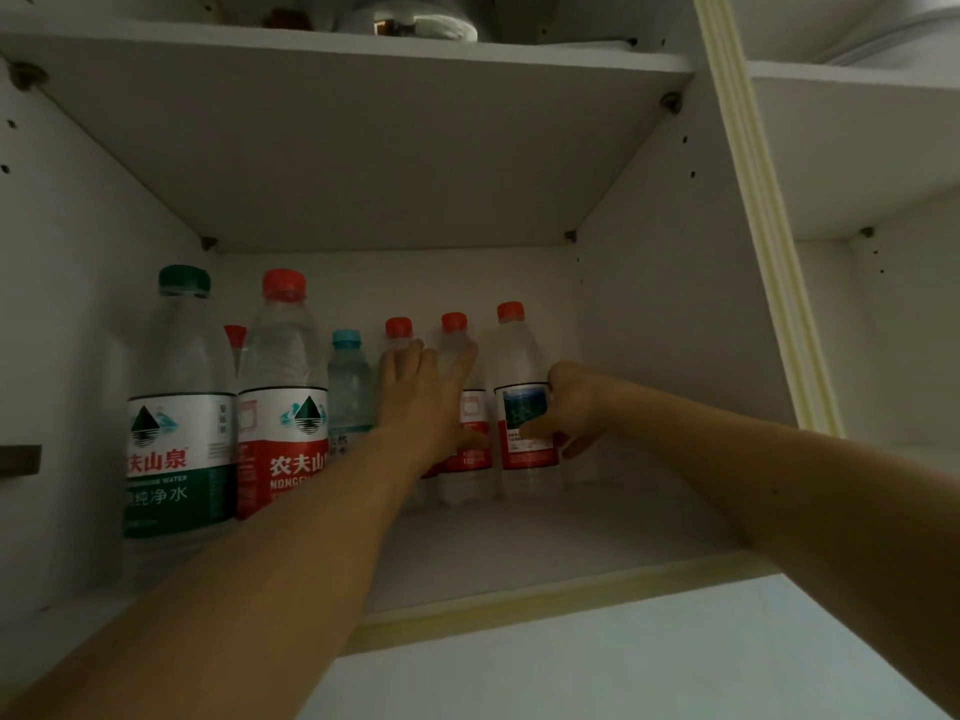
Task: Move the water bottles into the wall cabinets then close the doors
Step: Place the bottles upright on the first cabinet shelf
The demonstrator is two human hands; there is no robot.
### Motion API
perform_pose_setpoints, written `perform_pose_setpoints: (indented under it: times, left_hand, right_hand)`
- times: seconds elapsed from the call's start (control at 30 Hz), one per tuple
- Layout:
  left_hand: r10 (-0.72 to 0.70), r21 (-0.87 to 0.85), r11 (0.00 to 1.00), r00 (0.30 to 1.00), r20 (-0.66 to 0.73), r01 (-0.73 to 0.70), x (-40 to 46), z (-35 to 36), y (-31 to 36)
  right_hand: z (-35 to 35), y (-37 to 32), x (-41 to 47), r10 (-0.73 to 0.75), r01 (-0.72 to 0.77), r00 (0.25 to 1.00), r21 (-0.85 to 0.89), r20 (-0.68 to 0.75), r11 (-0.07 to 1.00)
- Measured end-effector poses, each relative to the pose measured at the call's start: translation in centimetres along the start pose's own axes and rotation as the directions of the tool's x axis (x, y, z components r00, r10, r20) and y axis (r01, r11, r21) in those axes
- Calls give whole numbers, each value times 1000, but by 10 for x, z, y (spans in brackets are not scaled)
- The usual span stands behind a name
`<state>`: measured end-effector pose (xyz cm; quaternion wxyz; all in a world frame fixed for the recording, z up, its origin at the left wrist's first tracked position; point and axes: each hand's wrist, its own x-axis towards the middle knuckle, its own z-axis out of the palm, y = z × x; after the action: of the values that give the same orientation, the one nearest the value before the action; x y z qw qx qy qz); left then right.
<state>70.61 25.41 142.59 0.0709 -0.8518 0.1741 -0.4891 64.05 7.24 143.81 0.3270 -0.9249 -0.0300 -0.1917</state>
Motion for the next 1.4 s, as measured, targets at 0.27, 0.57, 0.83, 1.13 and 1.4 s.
perform_pose_setpoints:
  times: [0.27,0.57,0.83,1.13,1.4]
  left_hand:
    - [110,26,993,991,71,-112,2,6,-23]
    - [68,0,998,992,105,-69,4,3,-16]
    - [79,-9,997,992,104,-78,2,0,-17]
    - [126,39,991,989,80,-130,-6,0,-16]
    - [64,-158,986,993,102,-47,-18,-23,-9]
  right_hand:
    - [0,-13,9,78,-76,993,-33,90,997]
    - [9,0,31,-6,9,999,-60,45,998]
    - [12,12,40,-46,47,999,-28,28,999]
    - [11,17,48,-89,91,995,-66,35,994]
    - [8,14,42,-74,78,996,-112,41,991]
